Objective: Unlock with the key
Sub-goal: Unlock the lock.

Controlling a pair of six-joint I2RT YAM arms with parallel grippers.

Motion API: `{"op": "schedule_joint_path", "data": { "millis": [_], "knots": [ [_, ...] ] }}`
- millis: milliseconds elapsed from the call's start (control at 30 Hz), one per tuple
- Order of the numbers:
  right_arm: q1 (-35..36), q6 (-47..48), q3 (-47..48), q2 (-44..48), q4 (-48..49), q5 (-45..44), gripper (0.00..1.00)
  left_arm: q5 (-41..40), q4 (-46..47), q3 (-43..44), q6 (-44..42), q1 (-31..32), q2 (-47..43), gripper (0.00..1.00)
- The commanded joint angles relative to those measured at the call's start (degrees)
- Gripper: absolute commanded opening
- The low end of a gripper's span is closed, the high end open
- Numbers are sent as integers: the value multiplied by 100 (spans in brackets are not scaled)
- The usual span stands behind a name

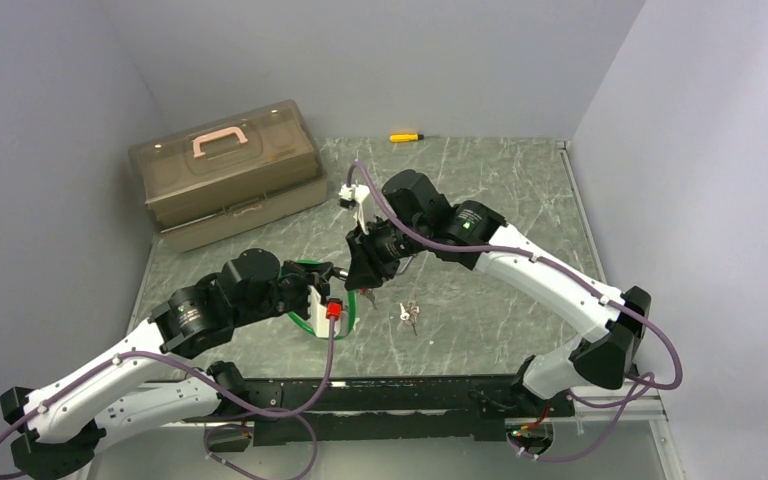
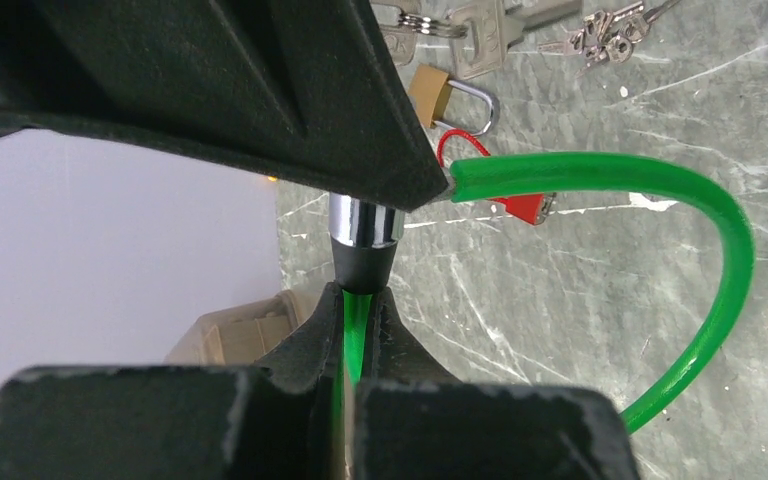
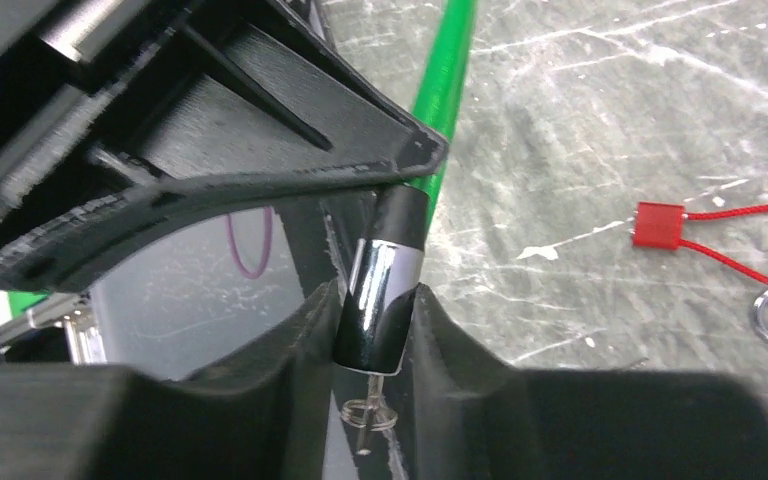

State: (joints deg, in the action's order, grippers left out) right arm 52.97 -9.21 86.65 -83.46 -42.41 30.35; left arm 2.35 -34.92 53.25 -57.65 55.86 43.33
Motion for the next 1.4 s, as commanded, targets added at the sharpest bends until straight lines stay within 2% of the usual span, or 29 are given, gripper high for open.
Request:
{"op": "schedule_joint_path", "data": {
  "millis": [0,33,67,100,200,300,367,433,567,600,667,800,867,1033,1133,1167,1367],
  "knots": [
    [20,4,215,29,163,57,18,17,546,352,201,-22,-44,0],
    [18,3,199,50,163,20,11,-11,571,371,268,-29,-39,1],
    [13,11,172,82,170,-4,6,6,554,404,332,-31,-36,6],
    [15,22,129,139,193,-18,2,25,529,431,420,-51,-32,17],
    [26,115,-19,350,286,-46,0,216,397,529,913,-186,-36,66],
    [25,238,-71,504,293,-96,0,1060,-29,701,1551,-494,-32,86],
    [30,362,-42,539,229,-105,0,1690,-473,850,1958,-763,77,90],
    [53,445,-19,570,185,-103,0,2347,-956,1021,2212,-1161,237,91],
    [147,573,-8,653,168,-144,0,4189,-1590,1200,2260,-2422,498,90],
    [179,589,-16,675,179,-177,0,4600,-1761,1287,2170,-2568,627,90],
    [240,623,-9,690,193,-201,0,4930,-1966,1449,2114,-2693,803,90],
    [386,668,119,611,181,-254,0,5247,-1811,1575,2186,-2715,990,88],
    [444,678,168,575,176,-327,0,5378,-1811,1625,2168,-2713,1090,84],
    [473,687,169,643,238,-461,0,5737,-2672,1786,1631,-2712,1358,62],
    [476,686,176,697,255,-483,0,5712,-2719,1722,1548,-2712,1347,47],
    [484,693,184,697,260,-481,0,5707,-2657,1689,1591,-2712,1337,45],
    [526,682,173,708,323,-453,0,5571,-2371,1657,1801,-2712,1365,51]
  ]
}}
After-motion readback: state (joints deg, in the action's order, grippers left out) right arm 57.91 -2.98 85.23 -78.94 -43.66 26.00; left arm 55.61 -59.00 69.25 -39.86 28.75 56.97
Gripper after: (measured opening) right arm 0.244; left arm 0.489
